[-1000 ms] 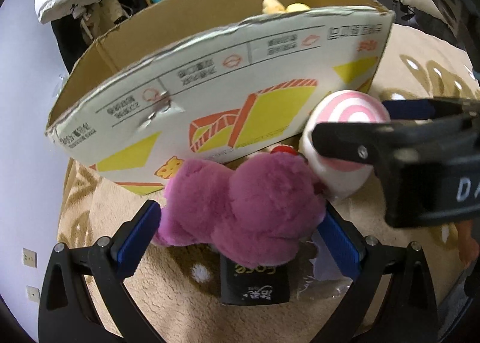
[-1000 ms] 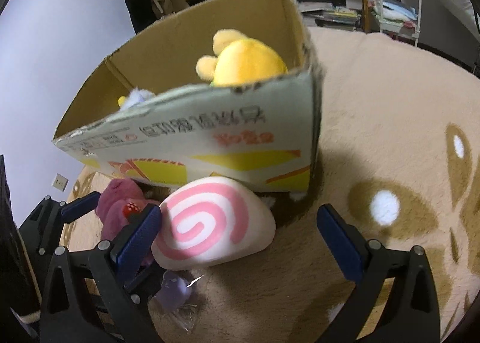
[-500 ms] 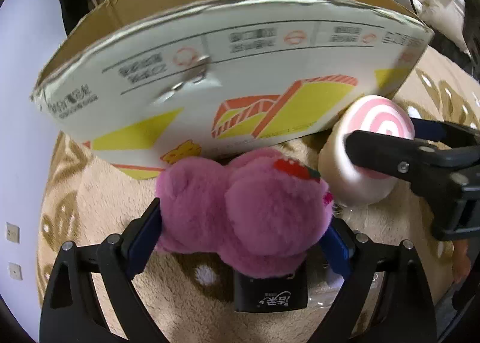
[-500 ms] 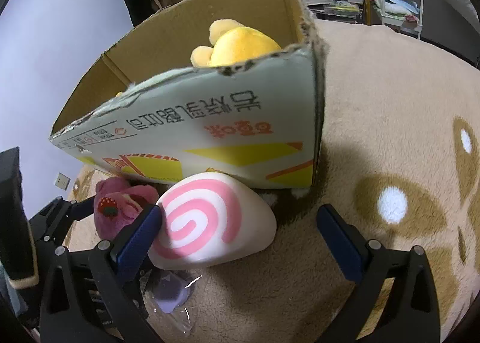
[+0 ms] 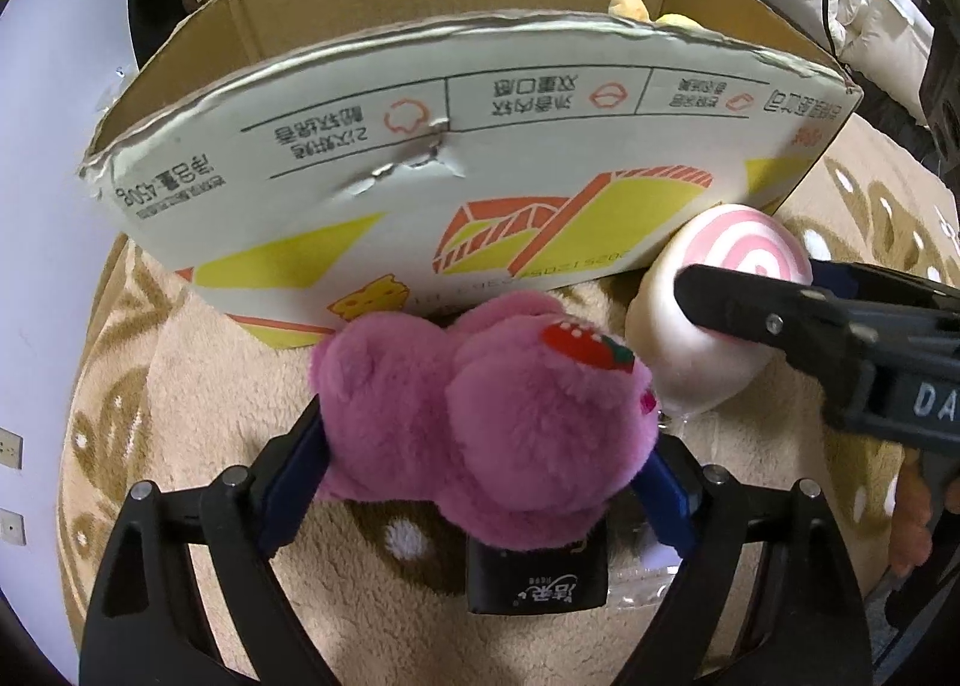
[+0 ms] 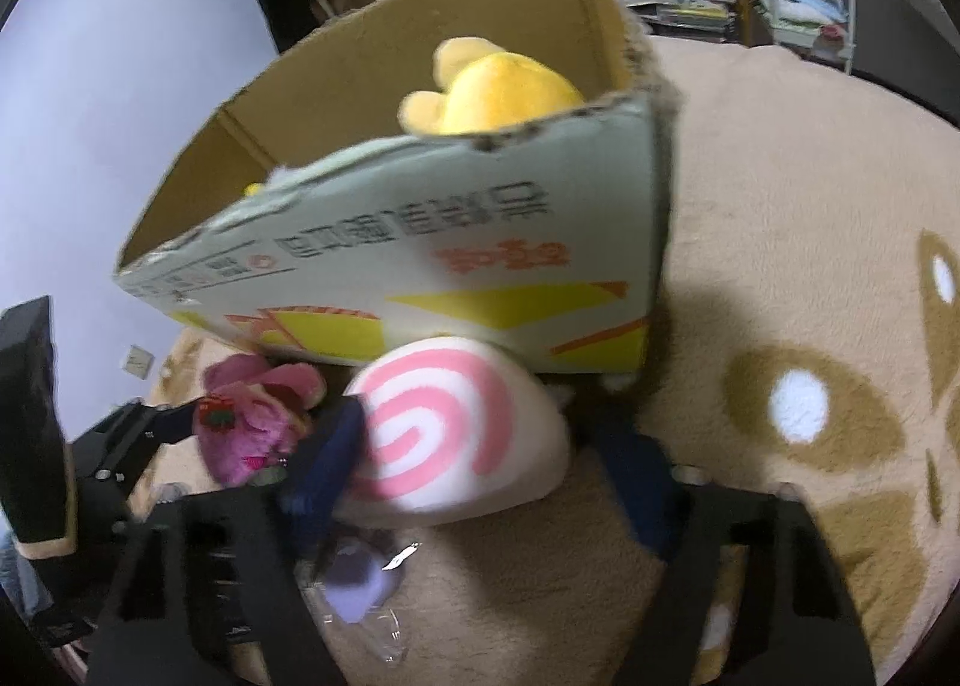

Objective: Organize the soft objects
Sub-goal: 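Lower left tool to pink plush bear while right tool lowers to pink-swirl squishy, then lift pink bear with left tool while right tool lifts squishy over box, then release pink bear into box with left tool while right tool drops squishy in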

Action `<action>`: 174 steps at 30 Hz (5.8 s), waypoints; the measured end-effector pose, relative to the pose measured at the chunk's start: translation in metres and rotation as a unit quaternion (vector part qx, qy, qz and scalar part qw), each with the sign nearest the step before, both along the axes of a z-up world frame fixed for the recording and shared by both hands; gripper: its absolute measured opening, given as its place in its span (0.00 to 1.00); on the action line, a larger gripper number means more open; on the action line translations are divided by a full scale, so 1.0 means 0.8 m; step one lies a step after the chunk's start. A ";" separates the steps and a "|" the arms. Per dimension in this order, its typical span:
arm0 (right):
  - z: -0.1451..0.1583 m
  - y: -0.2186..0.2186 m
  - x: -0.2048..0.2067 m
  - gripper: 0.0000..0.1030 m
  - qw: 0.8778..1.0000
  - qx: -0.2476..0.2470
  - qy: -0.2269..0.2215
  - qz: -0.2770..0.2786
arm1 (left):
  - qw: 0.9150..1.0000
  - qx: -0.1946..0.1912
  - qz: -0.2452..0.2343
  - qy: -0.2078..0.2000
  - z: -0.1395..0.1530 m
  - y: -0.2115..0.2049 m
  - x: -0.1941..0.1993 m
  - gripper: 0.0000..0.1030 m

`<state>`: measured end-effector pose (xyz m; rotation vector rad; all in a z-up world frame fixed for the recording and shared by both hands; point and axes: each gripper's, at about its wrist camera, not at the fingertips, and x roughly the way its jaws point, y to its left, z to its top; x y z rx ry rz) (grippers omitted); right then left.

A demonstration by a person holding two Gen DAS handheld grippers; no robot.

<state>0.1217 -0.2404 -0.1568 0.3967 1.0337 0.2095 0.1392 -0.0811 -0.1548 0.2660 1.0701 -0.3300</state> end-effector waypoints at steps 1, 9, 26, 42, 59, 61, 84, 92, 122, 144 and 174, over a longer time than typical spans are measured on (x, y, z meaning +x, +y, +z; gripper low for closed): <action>0.001 0.003 0.000 0.61 1.000 -0.001 0.001 0.003 | 1.000 0.001 0.000 -0.001 0.001 0.001 -0.001 0.86; 0.013 0.001 -0.007 0.52 1.000 0.006 -0.008 -0.004 | 1.000 -0.007 0.013 -0.006 0.014 0.002 -0.010 0.86; 0.060 -0.008 -0.045 0.50 0.998 0.004 -0.065 -0.020 | 0.998 -0.047 0.013 -0.040 0.056 0.017 -0.031 0.78; 0.129 -0.005 -0.078 0.50 0.988 -0.017 -0.154 -0.030 | 0.989 -0.075 0.040 -0.122 0.102 0.035 -0.064 0.77; 0.205 0.001 -0.113 0.46 0.959 -0.087 -0.265 -0.059 | 0.964 -0.086 0.041 -0.249 0.175 0.041 -0.113 0.78; 0.211 0.001 -0.116 0.46 0.955 -0.094 -0.274 -0.063 | 0.962 -0.083 0.042 -0.258 0.179 0.042 -0.116 0.78; 0.236 -0.003 -0.102 0.46 0.939 -0.116 -0.315 -0.067 | 0.939 -0.088 0.056 -0.327 0.221 0.046 -0.099 0.78; 0.230 0.004 -0.083 0.47 0.934 -0.140 -0.322 -0.059 | 0.935 -0.085 0.062 -0.339 0.229 0.044 -0.070 0.78; 0.180 0.006 -0.012 0.49 0.945 -0.154 -0.285 -0.046 | 0.951 -0.086 0.046 -0.295 0.174 0.015 0.005 0.79; 0.143 0.000 0.008 0.51 0.958 -0.151 -0.240 -0.038 | 0.964 -0.095 0.047 -0.242 0.140 0.025 0.033 0.81; 0.127 -0.019 0.013 0.66 0.976 -0.051 -0.206 -0.040 | 0.971 -0.092 0.042 -0.217 0.130 0.030 0.029 0.87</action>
